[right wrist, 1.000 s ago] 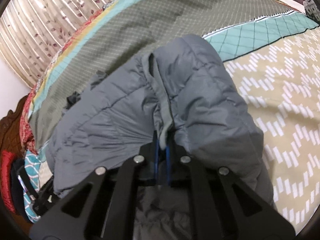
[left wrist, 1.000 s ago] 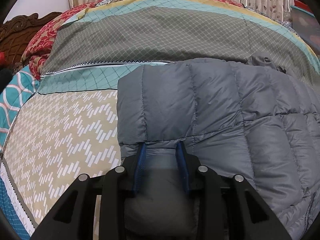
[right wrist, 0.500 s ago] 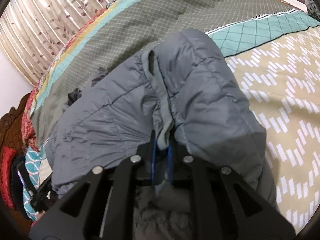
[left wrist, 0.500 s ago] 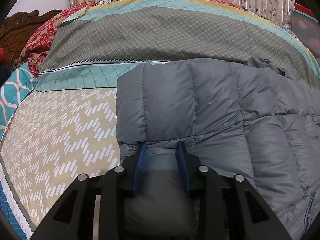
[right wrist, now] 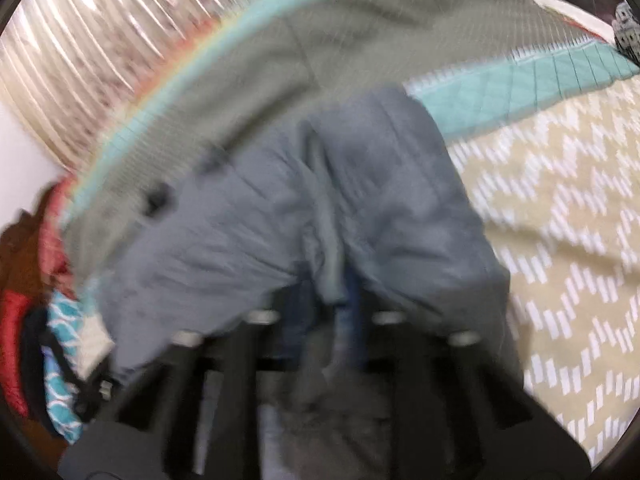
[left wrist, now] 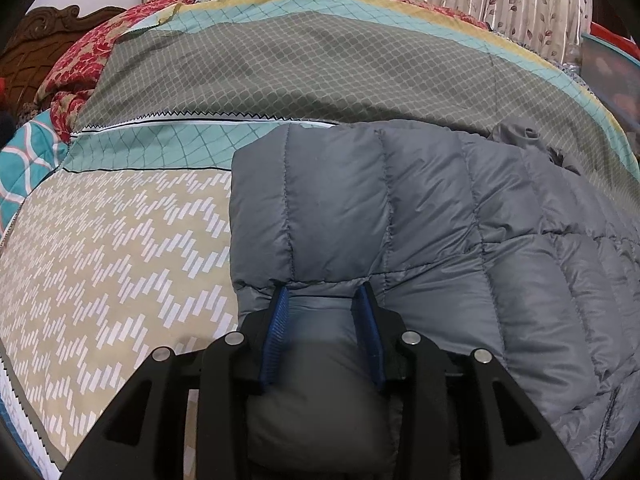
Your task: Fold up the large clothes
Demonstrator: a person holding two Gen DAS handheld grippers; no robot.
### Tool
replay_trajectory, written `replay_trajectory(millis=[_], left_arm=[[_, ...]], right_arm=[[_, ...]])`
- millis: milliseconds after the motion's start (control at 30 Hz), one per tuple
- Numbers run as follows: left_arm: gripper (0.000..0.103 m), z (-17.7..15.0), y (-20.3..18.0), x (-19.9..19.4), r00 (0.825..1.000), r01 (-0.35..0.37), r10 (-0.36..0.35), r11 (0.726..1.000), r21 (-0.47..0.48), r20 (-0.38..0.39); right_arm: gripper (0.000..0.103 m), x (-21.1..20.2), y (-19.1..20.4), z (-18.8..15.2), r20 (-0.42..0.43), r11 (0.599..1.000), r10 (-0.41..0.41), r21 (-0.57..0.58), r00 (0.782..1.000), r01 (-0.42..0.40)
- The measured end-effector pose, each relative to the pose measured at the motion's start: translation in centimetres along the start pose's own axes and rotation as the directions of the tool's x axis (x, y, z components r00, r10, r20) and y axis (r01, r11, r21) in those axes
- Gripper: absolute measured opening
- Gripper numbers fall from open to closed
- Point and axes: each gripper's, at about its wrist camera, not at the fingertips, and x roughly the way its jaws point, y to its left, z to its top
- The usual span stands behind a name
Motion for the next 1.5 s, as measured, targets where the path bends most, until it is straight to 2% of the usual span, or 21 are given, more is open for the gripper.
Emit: replay_trajectory(millis=[33, 100, 233, 300, 333, 367, 400, 533, 600, 700, 767, 867, 967, 1067, 1167, 1233, 1367, 1500], left_arm=[[0.069, 0.0, 0.0, 0.1, 1.000, 0.002, -0.002, 1.000, 0.000, -0.001], [0.069, -0.1, -0.1, 0.2, 1.000, -0.002, 0.002, 1.000, 0.004, -0.002], [0.069, 0.1, -0.9, 0.4, 0.999, -0.043, 0.043, 0.998, 0.038, -0.017], [0.069, 0.6, -1.0, 0.2, 0.998, -0.043, 0.045, 0.997, 0.060, -0.039], [0.069, 1.2, -1.0, -0.1, 0.996, -0.034, 0.041, 0.995, 0.098, -0.073], [0.069, 1.6, -0.8, -0.6, 0.995, -0.016, 0.026, 0.994, 0.111, -0.097], [0.069, 1.9, -0.3, -1.6, 0.994, 0.014, -0.002, 0.994, 0.106, -0.112], [0.069, 1.5, 2.6, -6.9, 0.995, 0.070, -0.064, 0.994, 0.083, -0.071], [0.069, 0.2, 4.0, -9.2, 0.995, 0.087, -0.082, 0.993, 0.085, -0.065], [0.069, -3.7, 5.8, -12.6, 0.988, 0.139, -0.132, 0.987, 0.079, -0.084], [0.069, -6.3, 6.3, -14.0, 0.982, 0.164, -0.154, 0.983, 0.085, -0.108], [0.069, -10.0, 6.7, -14.8, 0.979, 0.159, -0.144, 0.982, 0.098, -0.144], [0.068, -13.2, 7.0, -14.0, 0.983, 0.088, -0.063, 0.986, 0.141, -0.174], [0.065, -14.7, 8.1, -14.1, 0.988, 0.103, -0.089, 0.988, 0.115, -0.125], [0.064, -14.3, 8.3, -14.6, 0.987, 0.088, -0.075, 0.992, 0.088, -0.142], [0.064, -14.1, 8.6, -15.9, 0.985, 0.086, -0.072, 0.993, 0.084, -0.154], [0.064, -14.6, 10.1, -19.4, 0.984, 0.127, -0.117, 0.990, 0.066, -0.138], [0.059, -16.6, 11.9, -22.2, 0.964, 0.204, -0.198, 0.979, 0.013, -0.178]], right_arm=[[0.005, 1.0, -1.0, -0.3, -0.033, 0.999, 0.017, 0.049, 0.999, -0.016], [0.004, 1.8, -2.1, -0.4, -0.033, 0.993, 0.057, 0.107, 0.998, -0.053], [0.005, 1.6, -1.9, 0.0, -0.040, 0.994, 0.059, 0.094, 0.997, -0.055], [0.015, 0.2, -1.9, 0.2, -0.044, 0.989, 0.085, 0.122, 0.995, -0.079], [0.021, -0.8, -2.2, 0.1, -0.035, 0.987, 0.099, 0.133, 0.994, -0.094], [0.035, -2.2, -2.4, -0.2, -0.013, 0.984, 0.113, 0.138, 0.994, -0.110], [0.042, -3.3, -2.4, -0.5, 0.005, 0.985, 0.114, 0.132, 0.993, -0.113], [0.042, -7.9, -2.9, -3.1, 0.028, 0.993, 0.110, 0.035, 0.994, -0.111], [0.042, -9.7, -3.0, -5.1, 0.014, 0.994, 0.110, -0.029, 0.994, -0.109], [0.042, -11.7, -3.1, -8.6, -0.009, 0.987, 0.076, -0.139, 0.997, -0.077], [0.042, -12.7, -2.9, -11.2, -0.017, 0.974, 0.026, -0.226, 1.000, -0.030], [0.042, -12.7, -3.8, -14.0, -0.053, 0.954, -0.088, -0.293, 0.995, 0.068], [0.040, -12.9, -5.1, -15.8, -0.042, 0.944, -0.120, -0.315, 0.992, 0.101], [0.040, -13.3, -6.2, -15.9, -0.046, 0.955, -0.109, -0.281, 0.993, 0.091], [0.040, -13.8, -6.6, -15.4, -0.066, 0.961, -0.101, -0.265, 0.993, 0.080], [0.040, -15.0, -6.5, -15.4, -0.049, 0.964, -0.089, -0.254, 0.995, 0.074], [0.042, -19.1, -7.4, -16.2, -0.001, 0.971, -0.030, -0.239, 1.000, 0.029], [0.042, -21.9, -9.1, -17.9, -0.002, 0.976, 0.002, -0.217, 1.000, -0.002]])
